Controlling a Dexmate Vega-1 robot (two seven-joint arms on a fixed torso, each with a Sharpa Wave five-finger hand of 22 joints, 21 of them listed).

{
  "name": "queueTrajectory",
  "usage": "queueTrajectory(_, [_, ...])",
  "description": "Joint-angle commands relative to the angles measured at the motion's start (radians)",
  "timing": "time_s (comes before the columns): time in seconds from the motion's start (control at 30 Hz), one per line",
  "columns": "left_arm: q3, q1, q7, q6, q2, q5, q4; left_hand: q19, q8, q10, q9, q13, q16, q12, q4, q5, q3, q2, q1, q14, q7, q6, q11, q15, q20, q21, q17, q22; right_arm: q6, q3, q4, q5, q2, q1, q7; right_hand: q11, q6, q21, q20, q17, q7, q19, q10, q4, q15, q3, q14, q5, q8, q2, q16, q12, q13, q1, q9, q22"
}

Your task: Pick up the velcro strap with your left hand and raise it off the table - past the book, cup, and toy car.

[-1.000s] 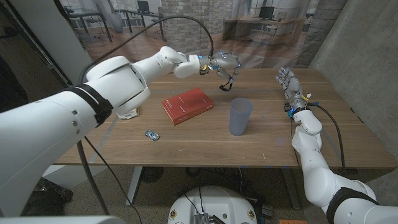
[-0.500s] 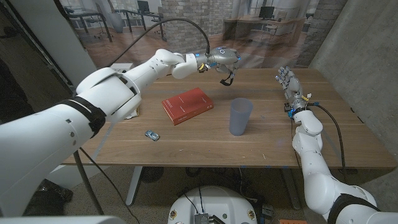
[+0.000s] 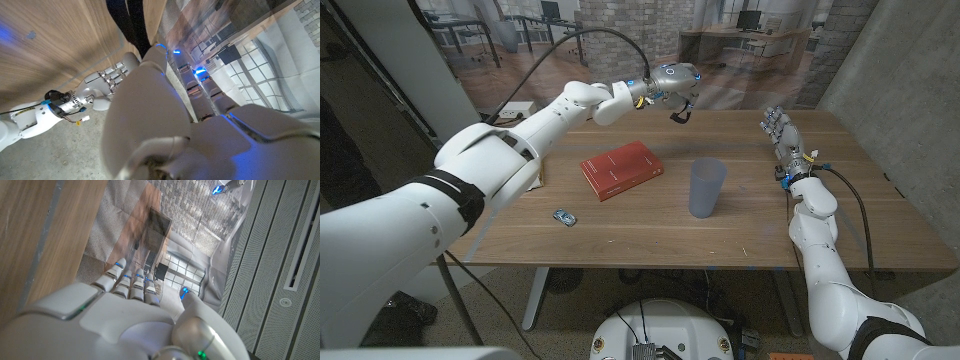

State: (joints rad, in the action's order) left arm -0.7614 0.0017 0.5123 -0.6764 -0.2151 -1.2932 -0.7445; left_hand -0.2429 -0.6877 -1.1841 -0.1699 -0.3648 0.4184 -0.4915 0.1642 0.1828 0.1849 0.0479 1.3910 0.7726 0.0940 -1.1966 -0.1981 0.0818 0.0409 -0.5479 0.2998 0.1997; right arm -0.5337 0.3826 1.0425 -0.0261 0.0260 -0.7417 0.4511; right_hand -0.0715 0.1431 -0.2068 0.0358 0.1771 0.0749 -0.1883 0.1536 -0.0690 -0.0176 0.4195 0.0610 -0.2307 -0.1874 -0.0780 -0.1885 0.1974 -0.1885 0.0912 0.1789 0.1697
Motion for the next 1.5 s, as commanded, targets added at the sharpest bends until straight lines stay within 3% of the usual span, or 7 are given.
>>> queueTrajectory(0.03, [0.051, 0.028, 0.050, 0.056, -0.007, -0.015, -0.041, -0.011, 0.004, -0.017, -0.002, -0.067, 0.006, -0.010, 0.000, 0.000, 0.007, -0.007, -0.005, 0.014, -0.001, -0.014, 0.002, 0.159, 0.046, -0.005, 0.002, 0.003, 0.009, -0.012, 0.026, 0.006, -0.006, -0.015, -0.012, 0.008, 0.003, 0.001, 0.025, 0.000, -0.004, 0.003, 0.004, 0.003, 0.001, -0.002, 0.003, -0.007, -0.007, 0.006, 0.002, 0.000, -0.003, -0.002, 0.005, 0.005])
queueTrajectory(0.47, [0.062, 0.024, 0.141, 0.075, 0.000, -0.019, -0.018, -0.017, 0.017, -0.026, -0.003, -0.076, 0.003, -0.009, -0.001, 0.003, 0.011, -0.015, -0.003, 0.031, -0.010, -0.026, 0.004, 0.159, 0.048, -0.012, 0.001, 0.003, 0.038, -0.028, 0.107, 0.028, -0.021, -0.060, -0.050, 0.005, 0.004, 0.002, 0.027, 0.000, -0.002, 0.002, 0.004, 0.005, 0.001, -0.003, 0.005, -0.011, -0.006, 0.007, 0.002, -0.001, -0.003, -0.003, 0.005, 0.005])
queueTrajectory(1.2, [0.067, 0.023, 0.280, 0.131, 0.007, -0.021, 0.010, -0.022, 0.045, -0.034, -0.003, -0.082, -0.012, 0.001, -0.002, 0.005, 0.021, -0.023, -0.003, 0.046, -0.025, -0.036, 0.005, 0.159, 0.050, -0.024, -0.003, 0.003, 0.087, -0.061, 0.320, 0.073, -0.047, -0.198, -0.141, 0.000, 0.015, 0.003, 0.031, 0.000, 0.003, 0.000, 0.016, 0.006, -0.003, -0.004, 0.015, -0.016, -0.009, 0.005, 0.000, 0.003, -0.003, -0.004, 0.005, 0.005])
queueTrajectory(1.5, [0.048, 0.010, 0.359, 0.158, 0.026, -0.035, 0.066, -0.021, 0.055, -0.036, -0.004, -0.085, -0.017, 0.005, -0.003, 0.005, 0.025, -0.024, -0.003, 0.050, -0.026, -0.040, 0.005, 0.159, 0.052, -0.028, -0.004, 0.004, 0.101, -0.071, 0.382, 0.087, -0.048, -0.240, -0.167, 0.001, 0.017, 0.003, 0.031, 0.000, 0.003, 0.000, 0.018, 0.006, -0.002, -0.005, 0.017, -0.018, -0.009, 0.005, 0.000, 0.003, -0.003, -0.004, 0.005, 0.005])
